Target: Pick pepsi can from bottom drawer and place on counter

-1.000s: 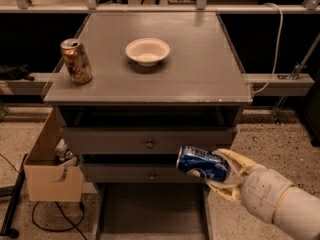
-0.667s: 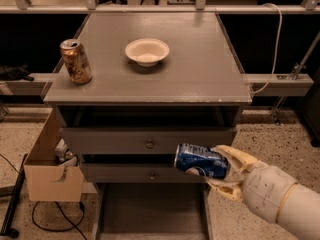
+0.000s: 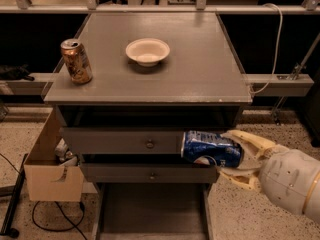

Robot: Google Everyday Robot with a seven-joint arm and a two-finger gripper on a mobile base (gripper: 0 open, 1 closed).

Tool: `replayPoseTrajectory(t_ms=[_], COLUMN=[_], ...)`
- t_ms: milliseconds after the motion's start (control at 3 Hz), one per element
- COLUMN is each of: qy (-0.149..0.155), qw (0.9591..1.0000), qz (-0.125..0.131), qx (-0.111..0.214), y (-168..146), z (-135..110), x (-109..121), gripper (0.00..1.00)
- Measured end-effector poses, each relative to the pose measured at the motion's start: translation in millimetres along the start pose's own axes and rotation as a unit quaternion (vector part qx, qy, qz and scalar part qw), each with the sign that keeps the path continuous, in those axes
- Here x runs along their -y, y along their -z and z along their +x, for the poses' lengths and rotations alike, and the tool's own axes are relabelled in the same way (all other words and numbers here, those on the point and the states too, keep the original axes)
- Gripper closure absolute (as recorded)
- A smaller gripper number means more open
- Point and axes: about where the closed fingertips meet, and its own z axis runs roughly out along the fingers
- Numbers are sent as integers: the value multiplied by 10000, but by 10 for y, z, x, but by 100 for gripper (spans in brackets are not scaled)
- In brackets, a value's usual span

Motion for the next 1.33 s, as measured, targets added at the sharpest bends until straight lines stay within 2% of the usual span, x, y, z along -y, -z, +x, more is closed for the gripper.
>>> replayPoseTrajectory(t_ms=[333,667,1000,1333], qy=[-492,-1299,-1371,-1370], qw=[9984,9864,9820,9820], qz=[270,998,1303,1303], qx=[71,137,-1,-2], y=[14,-209,-245,-245], z=[127,315,397,397], x=[288,880,1056,1056], gripper=[100,100,100,100])
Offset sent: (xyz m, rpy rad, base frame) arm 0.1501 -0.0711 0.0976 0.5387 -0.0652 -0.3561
